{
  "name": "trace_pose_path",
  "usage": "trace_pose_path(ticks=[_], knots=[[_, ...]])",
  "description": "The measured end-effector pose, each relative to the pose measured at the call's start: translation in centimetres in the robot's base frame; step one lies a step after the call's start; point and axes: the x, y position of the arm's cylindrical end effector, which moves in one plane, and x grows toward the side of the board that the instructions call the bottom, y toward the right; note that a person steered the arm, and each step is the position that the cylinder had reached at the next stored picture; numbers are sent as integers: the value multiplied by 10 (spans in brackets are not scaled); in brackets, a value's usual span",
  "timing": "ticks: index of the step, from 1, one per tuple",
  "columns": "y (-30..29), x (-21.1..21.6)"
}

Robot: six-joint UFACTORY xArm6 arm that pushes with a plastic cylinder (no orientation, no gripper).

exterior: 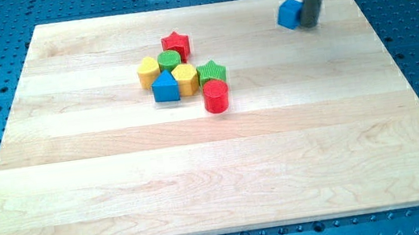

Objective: Place the blue cube vertically above the green star

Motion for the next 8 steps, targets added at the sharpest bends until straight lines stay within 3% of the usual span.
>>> trace_pose_path(ticks=[1,2,3,4,5,8], knots=[[49,-14],[-27,-18],[-13,-28],[-78,-36],[-114,29],[-119,38]])
